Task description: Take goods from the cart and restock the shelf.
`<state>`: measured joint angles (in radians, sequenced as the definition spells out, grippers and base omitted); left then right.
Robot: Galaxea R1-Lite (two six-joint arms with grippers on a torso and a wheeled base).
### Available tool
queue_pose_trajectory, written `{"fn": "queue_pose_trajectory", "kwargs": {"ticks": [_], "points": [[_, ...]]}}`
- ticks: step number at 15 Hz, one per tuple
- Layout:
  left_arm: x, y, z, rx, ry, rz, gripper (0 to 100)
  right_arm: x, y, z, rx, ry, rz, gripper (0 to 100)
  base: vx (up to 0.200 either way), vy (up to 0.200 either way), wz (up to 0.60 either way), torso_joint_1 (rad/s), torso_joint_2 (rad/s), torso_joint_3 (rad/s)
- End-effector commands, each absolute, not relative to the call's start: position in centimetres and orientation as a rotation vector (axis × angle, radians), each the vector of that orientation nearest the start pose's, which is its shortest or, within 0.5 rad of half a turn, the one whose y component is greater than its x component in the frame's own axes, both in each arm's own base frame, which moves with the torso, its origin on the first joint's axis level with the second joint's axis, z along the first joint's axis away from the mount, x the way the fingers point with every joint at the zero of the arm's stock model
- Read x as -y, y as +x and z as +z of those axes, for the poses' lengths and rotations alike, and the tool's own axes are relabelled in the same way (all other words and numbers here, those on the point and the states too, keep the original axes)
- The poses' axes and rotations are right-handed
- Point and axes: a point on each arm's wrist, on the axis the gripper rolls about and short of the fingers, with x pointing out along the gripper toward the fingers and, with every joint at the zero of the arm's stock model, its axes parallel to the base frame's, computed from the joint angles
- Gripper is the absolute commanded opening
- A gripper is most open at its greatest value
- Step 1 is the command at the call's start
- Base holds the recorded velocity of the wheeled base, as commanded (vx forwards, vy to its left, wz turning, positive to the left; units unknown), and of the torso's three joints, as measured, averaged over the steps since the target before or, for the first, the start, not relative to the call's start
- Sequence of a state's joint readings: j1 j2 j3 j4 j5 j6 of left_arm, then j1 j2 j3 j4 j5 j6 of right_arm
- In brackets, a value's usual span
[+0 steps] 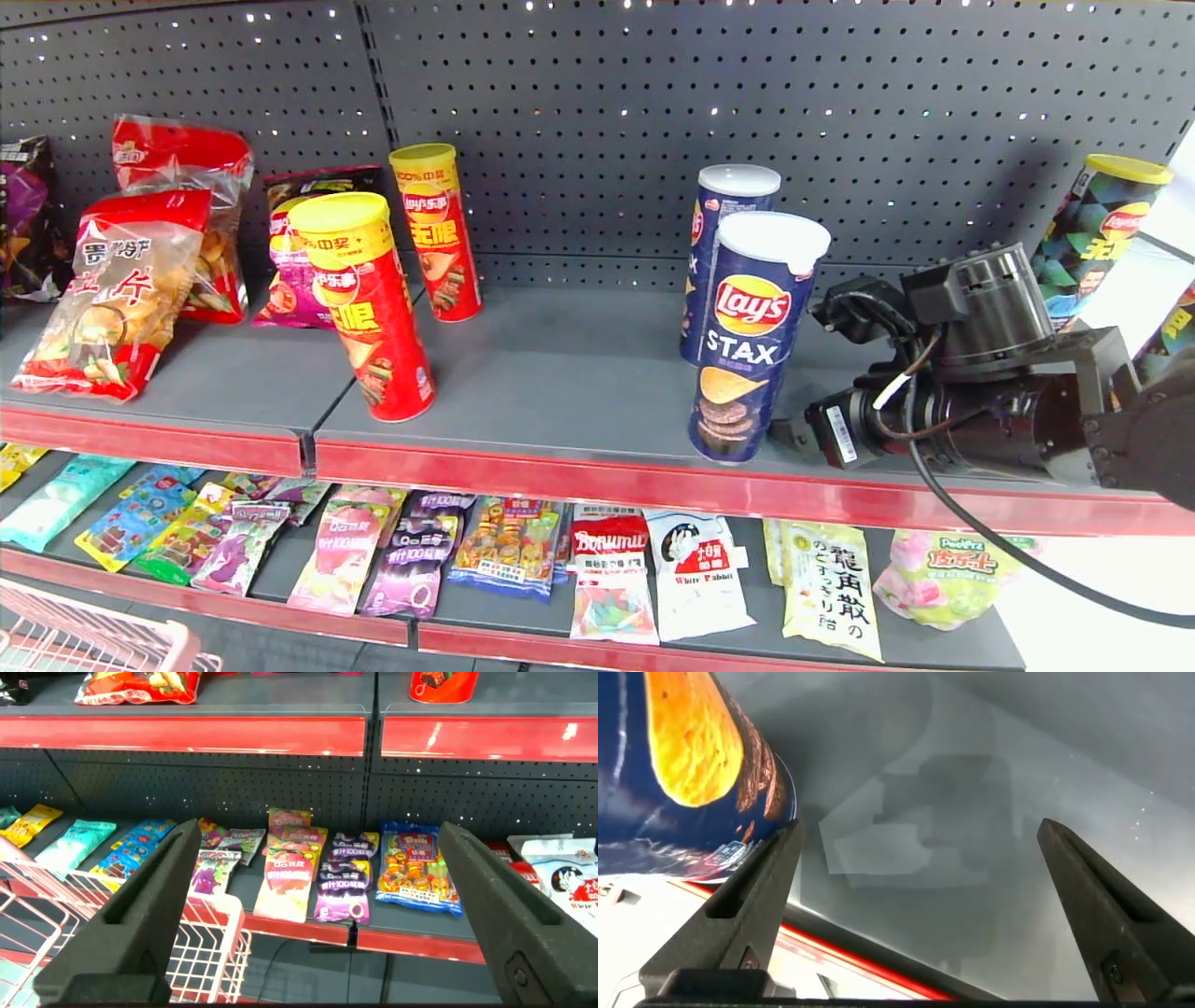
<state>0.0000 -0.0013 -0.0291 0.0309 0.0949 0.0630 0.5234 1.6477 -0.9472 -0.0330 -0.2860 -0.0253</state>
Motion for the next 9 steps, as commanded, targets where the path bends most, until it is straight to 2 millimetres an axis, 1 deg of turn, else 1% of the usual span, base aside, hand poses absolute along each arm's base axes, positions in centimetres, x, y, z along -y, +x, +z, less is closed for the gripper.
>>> {"fn": "queue_pose_trajectory", "kwargs": {"ticks": [1,9], "points": [[-0.21,-2.52,8.04,-0.005,0.063,0.095,100,-13.89,25.18,18.06,-0.613,-0.288,0.239,100,0.0,0.0,0.0,0.0,0.0,0.0],[-0.21,-2.52,8.04,-0.005,0.063,0.095,100,-14.27,25.3,17.95,-0.615,-0.291,0.248,100,0.0,0.0,0.0,0.0,0.0,0.0]]}}
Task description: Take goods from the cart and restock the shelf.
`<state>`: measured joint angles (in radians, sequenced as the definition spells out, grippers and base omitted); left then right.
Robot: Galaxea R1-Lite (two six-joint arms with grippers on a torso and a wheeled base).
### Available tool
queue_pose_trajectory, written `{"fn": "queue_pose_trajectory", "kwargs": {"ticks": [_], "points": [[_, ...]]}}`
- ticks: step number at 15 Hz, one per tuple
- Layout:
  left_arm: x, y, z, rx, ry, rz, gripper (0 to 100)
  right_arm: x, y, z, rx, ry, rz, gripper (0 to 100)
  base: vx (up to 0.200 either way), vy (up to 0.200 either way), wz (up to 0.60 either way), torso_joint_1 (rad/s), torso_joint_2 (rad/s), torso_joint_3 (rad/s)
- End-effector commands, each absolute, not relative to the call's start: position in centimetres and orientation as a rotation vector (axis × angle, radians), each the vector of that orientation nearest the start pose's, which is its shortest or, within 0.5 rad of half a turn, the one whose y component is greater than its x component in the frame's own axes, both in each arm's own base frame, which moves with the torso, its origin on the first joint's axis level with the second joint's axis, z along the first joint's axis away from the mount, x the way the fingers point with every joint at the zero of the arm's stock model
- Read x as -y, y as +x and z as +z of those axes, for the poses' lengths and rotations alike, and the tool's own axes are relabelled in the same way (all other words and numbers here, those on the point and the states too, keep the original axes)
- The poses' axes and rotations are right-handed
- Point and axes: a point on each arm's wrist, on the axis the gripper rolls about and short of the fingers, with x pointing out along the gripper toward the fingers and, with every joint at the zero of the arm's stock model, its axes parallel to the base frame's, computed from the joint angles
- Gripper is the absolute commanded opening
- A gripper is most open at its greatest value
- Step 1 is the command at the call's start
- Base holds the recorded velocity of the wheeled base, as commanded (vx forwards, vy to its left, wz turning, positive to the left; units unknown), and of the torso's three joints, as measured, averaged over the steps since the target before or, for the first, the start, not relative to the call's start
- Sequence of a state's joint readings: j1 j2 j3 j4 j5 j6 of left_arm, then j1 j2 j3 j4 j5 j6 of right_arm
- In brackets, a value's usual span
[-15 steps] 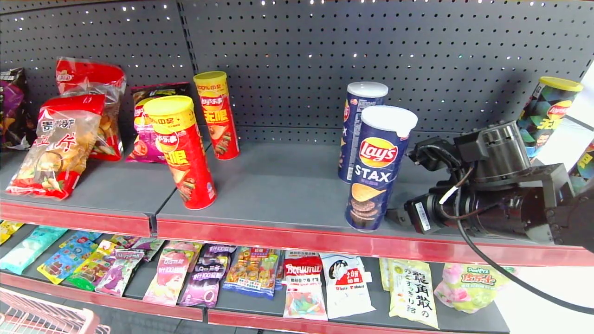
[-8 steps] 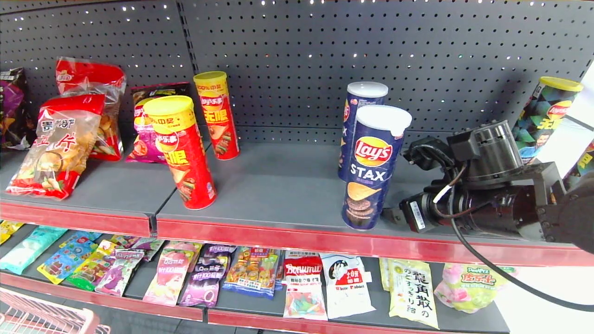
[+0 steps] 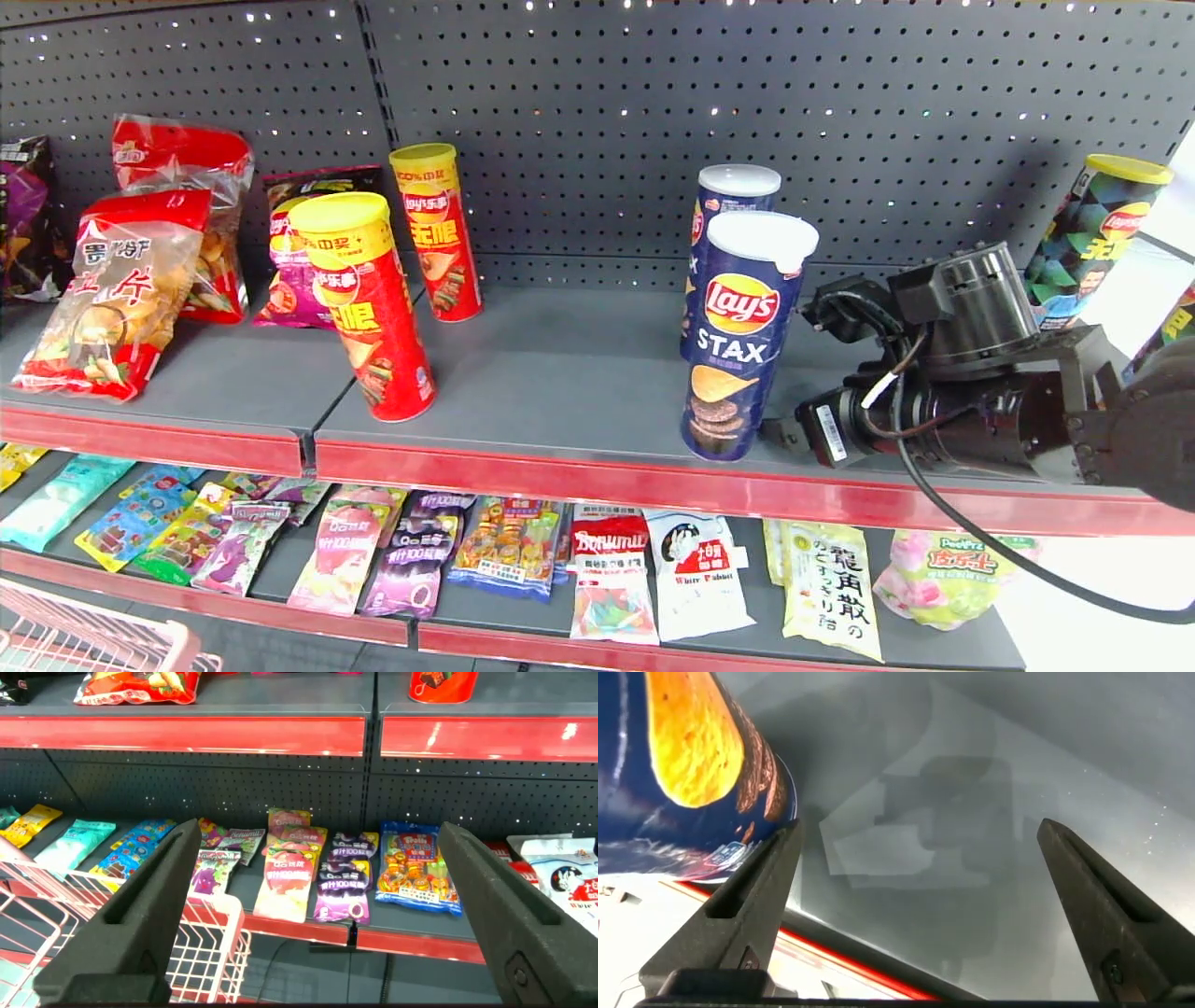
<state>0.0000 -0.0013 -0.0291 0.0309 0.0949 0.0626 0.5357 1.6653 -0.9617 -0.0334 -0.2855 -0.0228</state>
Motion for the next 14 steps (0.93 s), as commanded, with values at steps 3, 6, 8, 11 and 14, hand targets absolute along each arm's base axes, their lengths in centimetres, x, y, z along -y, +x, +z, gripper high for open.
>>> {"fn": "queue_pose_trajectory", "kwargs": {"ticks": [3,6,8,11,14], "points": [[-0.2,-2.5,8.0,-0.005,0.064,0.095,100,-14.4,25.4,18.1,-0.611,-0.29,0.249,100,0.0,0.0,0.0,0.0,0.0,0.0],[-0.2,-2.5,8.0,-0.005,0.069,0.093,100,-14.2,25.1,17.9,-0.619,-0.278,0.25,100,0.0,0.0,0.0,0.0,0.0,0.0],[-0.2,-2.5,8.0,-0.005,0.071,0.092,100,-13.7,24.4,19.1,-0.581,-0.255,0.249,100,0.0,0.0,0.0,0.0,0.0,0.0],[-0.2,-2.5,8.0,-0.004,0.061,0.09,100,-12.9,23.0,19.9,-0.553,-0.245,0.25,100,0.0,0.0,0.0,0.0,0.0,0.0],[-0.2,-2.5,8.0,-0.004,0.061,0.09,100,-12.1,20.9,19.7,-0.554,-0.251,0.265,100,0.0,0.0,0.0,0.0,0.0,0.0]]}}
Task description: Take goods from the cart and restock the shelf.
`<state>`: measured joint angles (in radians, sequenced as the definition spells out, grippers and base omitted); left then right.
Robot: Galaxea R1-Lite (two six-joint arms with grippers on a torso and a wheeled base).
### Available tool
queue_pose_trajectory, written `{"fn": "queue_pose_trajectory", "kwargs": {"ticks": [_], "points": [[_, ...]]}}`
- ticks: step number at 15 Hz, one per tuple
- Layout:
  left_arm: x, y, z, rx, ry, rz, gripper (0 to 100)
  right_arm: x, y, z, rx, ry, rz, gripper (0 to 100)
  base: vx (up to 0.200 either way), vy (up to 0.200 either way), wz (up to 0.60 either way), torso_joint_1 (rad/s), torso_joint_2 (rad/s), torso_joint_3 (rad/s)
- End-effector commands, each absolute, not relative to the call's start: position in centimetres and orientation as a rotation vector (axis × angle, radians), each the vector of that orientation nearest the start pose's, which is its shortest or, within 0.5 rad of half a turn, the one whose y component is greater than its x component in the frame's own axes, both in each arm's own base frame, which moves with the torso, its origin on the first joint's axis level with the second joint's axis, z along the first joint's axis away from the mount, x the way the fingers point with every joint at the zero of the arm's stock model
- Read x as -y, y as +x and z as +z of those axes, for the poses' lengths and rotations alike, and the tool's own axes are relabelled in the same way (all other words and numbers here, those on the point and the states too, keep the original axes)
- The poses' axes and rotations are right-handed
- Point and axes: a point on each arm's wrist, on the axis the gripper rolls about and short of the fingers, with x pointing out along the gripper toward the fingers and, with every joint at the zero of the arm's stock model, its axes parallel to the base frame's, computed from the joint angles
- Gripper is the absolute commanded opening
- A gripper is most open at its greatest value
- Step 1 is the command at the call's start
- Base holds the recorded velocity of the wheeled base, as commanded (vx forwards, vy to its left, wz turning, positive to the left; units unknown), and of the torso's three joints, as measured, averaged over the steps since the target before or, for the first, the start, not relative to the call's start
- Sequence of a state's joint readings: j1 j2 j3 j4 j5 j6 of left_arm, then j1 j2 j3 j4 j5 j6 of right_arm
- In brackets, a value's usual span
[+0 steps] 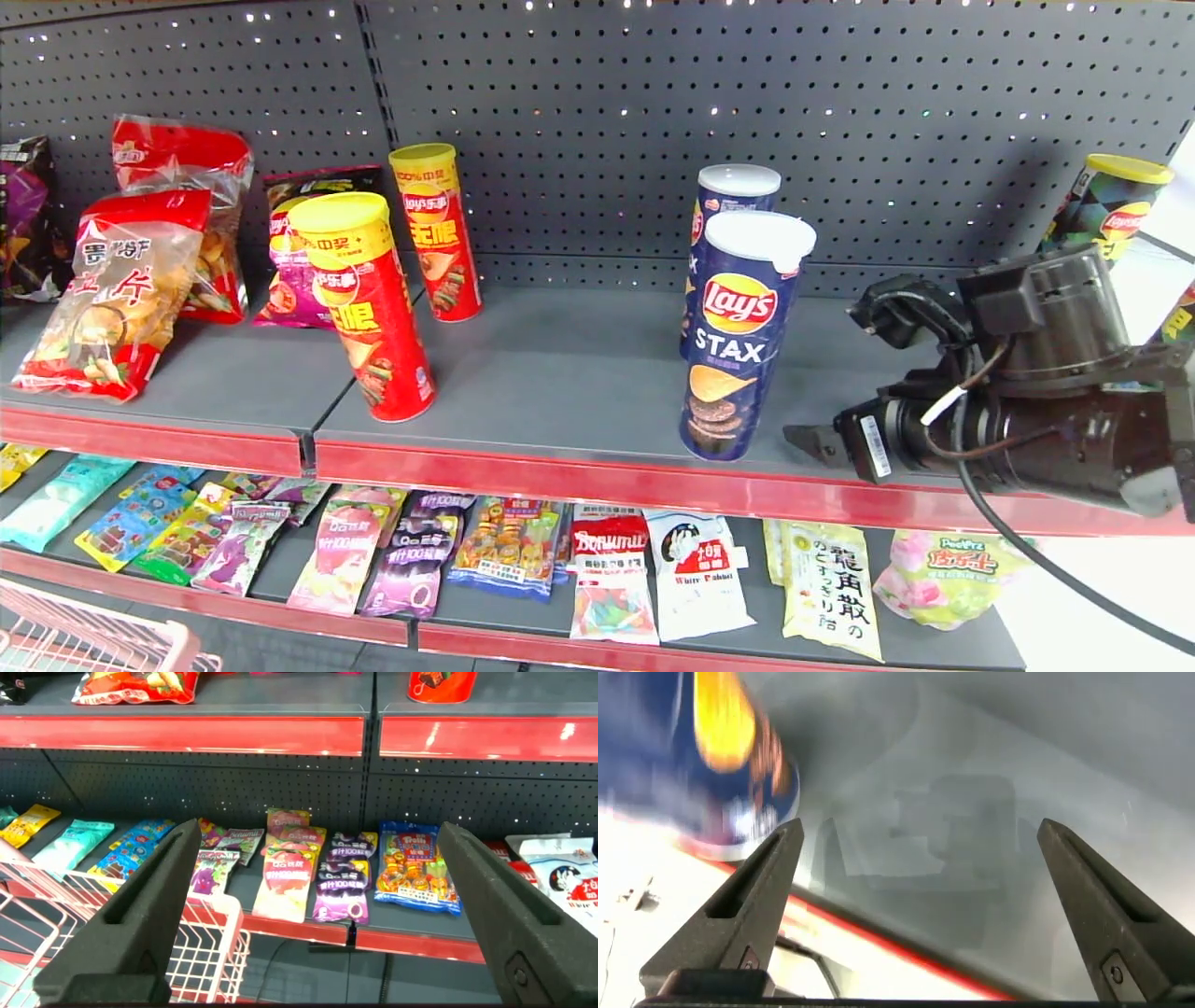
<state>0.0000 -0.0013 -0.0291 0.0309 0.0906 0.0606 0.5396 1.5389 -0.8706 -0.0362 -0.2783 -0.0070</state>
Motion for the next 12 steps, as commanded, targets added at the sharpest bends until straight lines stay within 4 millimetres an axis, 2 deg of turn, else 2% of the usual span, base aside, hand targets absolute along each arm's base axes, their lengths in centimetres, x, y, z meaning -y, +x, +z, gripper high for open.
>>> {"fn": "queue_pose_trajectory", "kwargs": {"ticks": [1,3,4,5,6,7,10,12], "points": [[-0.2,-2.5,8.0,-0.004,0.061,0.09,100,-11.8,20.3,19.9,-0.544,-0.248,0.27,100,0.0,0.0,0.0,0.0,0.0,0.0],[-0.2,-2.5,8.0,-0.004,0.061,0.09,100,-11.2,19.1,21.0,-0.483,-0.224,0.273,100,0.0,0.0,0.0,0.0,0.0,0.0],[-0.2,-2.5,8.0,-0.004,0.061,0.09,100,-10.3,17.4,22.7,-0.402,-0.191,0.281,100,0.0,0.0,0.0,0.0,0.0,0.0],[-0.2,-2.5,8.0,-0.004,0.061,0.09,100,-9.5,16.2,23.6,-0.356,-0.175,0.28,100,0.0,0.0,0.0,0.0,0.0,0.0],[-0.2,-2.5,8.0,-0.004,0.061,0.09,100,-9.0,15.5,23.9,-0.335,-0.167,0.279,100,0.0,0.0,0.0,0.0,0.0,0.0],[-0.2,-2.5,8.0,-0.004,0.061,0.09,100,-7.6,13.1,24.3,-0.28,-0.163,0.282,100,0.0,0.0,0.0,0.0,0.0,0.0],[-0.2,-2.5,8.0,-0.004,0.061,0.09,100,-4.0,7.4,23.3,-0.144,-0.256,0.293,100,0.0,0.0,0.0,0.0,0.0,0.0],[-0.2,-2.5,8.0,-0.004,0.061,0.09,100,-2.4,5.1,22.3,-0.089,-0.259,0.286,100,0.0,0.0,0.0,0.0,0.0,0.0]]}}
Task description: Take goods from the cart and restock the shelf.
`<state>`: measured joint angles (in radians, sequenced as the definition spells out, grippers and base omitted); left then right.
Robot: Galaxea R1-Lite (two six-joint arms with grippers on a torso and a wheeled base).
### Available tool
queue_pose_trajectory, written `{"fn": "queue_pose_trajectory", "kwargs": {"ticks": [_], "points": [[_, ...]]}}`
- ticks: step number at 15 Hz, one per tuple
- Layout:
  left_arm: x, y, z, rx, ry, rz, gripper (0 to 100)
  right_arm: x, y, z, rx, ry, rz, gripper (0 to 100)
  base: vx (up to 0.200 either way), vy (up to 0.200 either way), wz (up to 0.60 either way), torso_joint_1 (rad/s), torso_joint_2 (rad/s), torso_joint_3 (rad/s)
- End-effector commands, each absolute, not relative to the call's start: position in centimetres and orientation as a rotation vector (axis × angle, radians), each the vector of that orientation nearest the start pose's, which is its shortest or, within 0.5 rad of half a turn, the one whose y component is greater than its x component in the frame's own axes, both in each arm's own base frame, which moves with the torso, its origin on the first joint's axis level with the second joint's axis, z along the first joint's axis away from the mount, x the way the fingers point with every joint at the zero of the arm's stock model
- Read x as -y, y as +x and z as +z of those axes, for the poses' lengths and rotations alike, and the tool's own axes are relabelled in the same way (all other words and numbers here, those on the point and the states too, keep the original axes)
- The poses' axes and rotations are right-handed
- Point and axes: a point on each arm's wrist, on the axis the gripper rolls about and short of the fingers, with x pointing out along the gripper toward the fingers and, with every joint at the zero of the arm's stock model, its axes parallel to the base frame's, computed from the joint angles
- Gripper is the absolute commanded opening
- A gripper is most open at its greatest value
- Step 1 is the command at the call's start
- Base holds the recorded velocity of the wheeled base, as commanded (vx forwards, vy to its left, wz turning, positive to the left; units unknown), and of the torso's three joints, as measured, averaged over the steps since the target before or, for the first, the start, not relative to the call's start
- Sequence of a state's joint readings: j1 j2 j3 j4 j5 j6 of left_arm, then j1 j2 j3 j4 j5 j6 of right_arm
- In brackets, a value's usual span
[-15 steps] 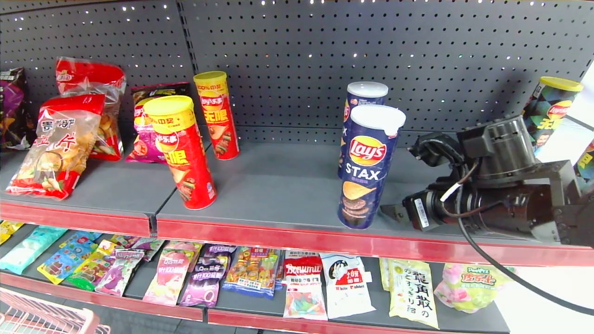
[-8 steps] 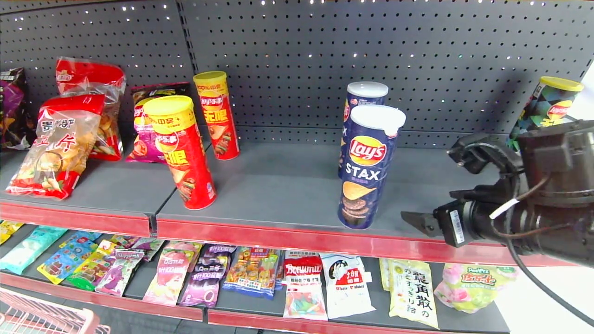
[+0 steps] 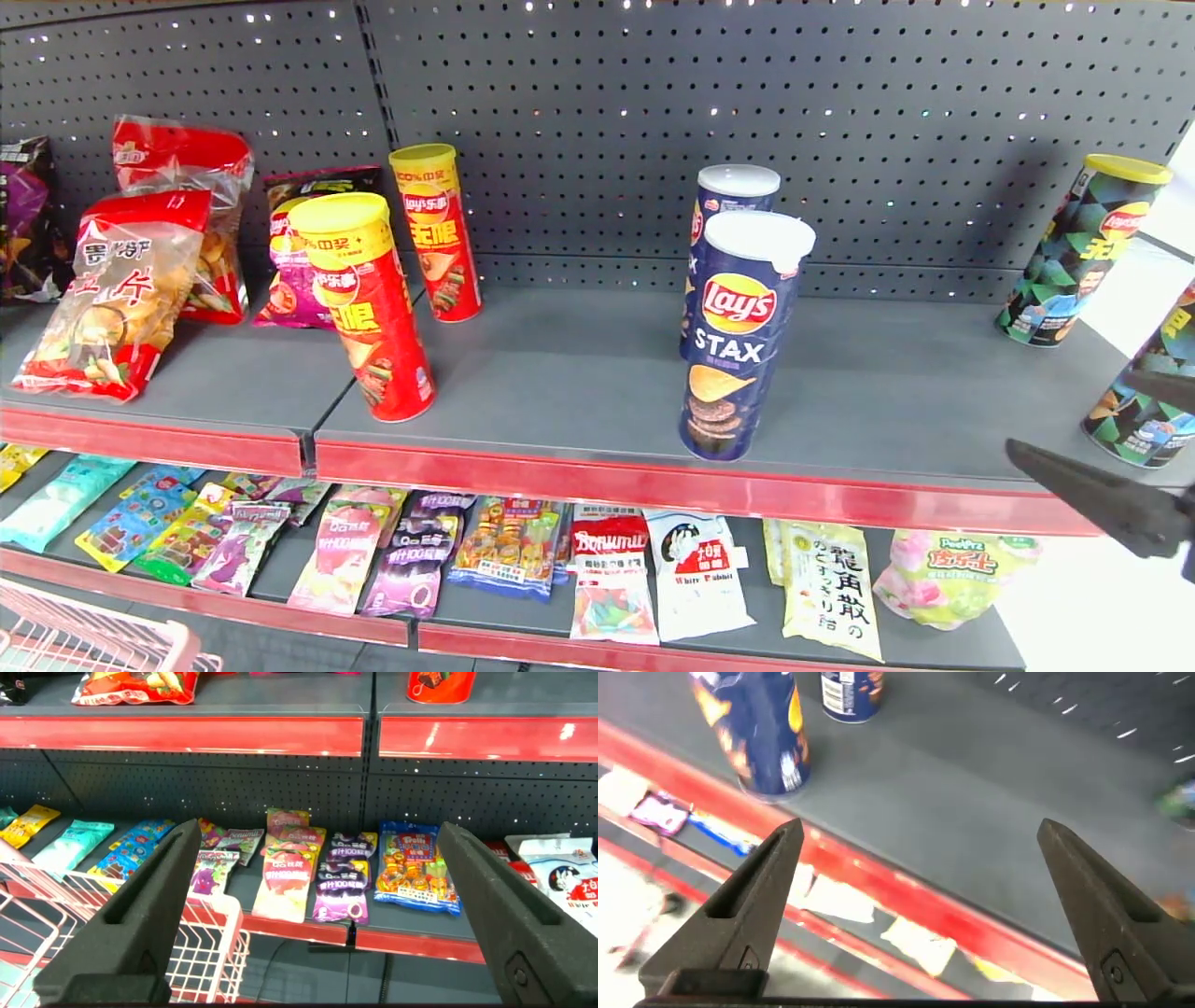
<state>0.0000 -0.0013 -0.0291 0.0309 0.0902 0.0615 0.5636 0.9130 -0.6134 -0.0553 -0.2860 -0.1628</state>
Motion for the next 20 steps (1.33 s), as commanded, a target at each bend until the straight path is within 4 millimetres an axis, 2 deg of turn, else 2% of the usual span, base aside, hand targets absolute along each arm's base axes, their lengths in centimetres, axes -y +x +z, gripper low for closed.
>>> {"fn": "queue_pose_trajectory", "kwargs": {"ticks": [1,4,7,9,10,12,14,15,16,17,18,19,20], "points": [[-0.2,-2.5,8.0,-0.004,0.061,0.09,100,-2.0,4.4,21.9,-0.077,-0.249,0.275,100,0.0,0.0,0.0,0.0,0.0,0.0],[-0.2,-2.5,8.0,-0.005,0.068,0.089,100,-0.4,2.6,20.3,-0.19,-0.164,0.116,100,0.0,0.0,0.0,0.0,0.0,0.0],[-0.2,-2.5,8.0,-0.004,0.064,0.089,100,0.9,2.2,18.8,-0.364,0.011,-0.391,100,0.0,0.0,0.0,0.0,0.0,0.0],[-0.2,-2.5,8.0,-0.004,0.066,0.087,100,1.1,1.3,18.2,-0.359,0.048,-0.595,100,0.0,0.0,0.0,0.0,0.0,0.0],[-0.2,-2.5,8.0,-0.004,0.066,0.077,100,0.3,-0.5,16.6,-0.307,0.006,-0.583,100,0.0,0.0,0.0,0.0,0.0,0.0],[-0.2,-2.5,8.0,-0.004,0.066,0.075,100,-0.6,-2.4,15.6,-0.211,-0.092,-0.422,100,0.0,0.0,0.0,0.0,0.0,0.0],[-0.2,-2.5,8.0,-0.004,0.066,0.072,100,-0.7,-3.1,14.7,-0.17,-0.125,-0.258,100,0.0,0.0,0.0,0.0,0.0,0.0],[-0.2,-2.5,8.0,-0.004,0.066,0.072,100,-0.7,-3.6,13.8,-0.143,-0.131,-0.273,100,0.0,0.0,0.0,0.0,0.0,0.0],[-0.2,-2.5,8.0,-0.004,0.064,0.072,100,-0.7,-3.9,12.2,-0.14,-0.132,-0.293,100,0.0,0.0,0.0,0.0,0.0,0.0],[-0.2,-2.5,8.0,-0.004,0.064,0.072,100,-0.6,-3.3,11.3,-0.162,-0.123,-0.301,100,0.0,0.0,0.0,0.0,0.0,0.0],[-0.2,-2.5,8.0,-0.004,0.063,0.072,100,-0.4,-2.9,11.2,-0.098,-0.131,-0.333,100,0.0,0.0,0.0,0.0,0.0,0.0],[-0.2,-2.5,8.0,-0.004,0.064,0.072,100,-0.2,-2.1,9.3,-0.13,-0.133,-0.328,100,0.0,0.0,0.0,0.0,0.0,0.0],[-0.2,-2.5,8.0,-0.004,0.063,0.074,100,-0.2,-1.7,8.6,-0.091,-0.111,-0.324,100,0.0,0.0,0.0,0.0,0.0,0.0]]}}
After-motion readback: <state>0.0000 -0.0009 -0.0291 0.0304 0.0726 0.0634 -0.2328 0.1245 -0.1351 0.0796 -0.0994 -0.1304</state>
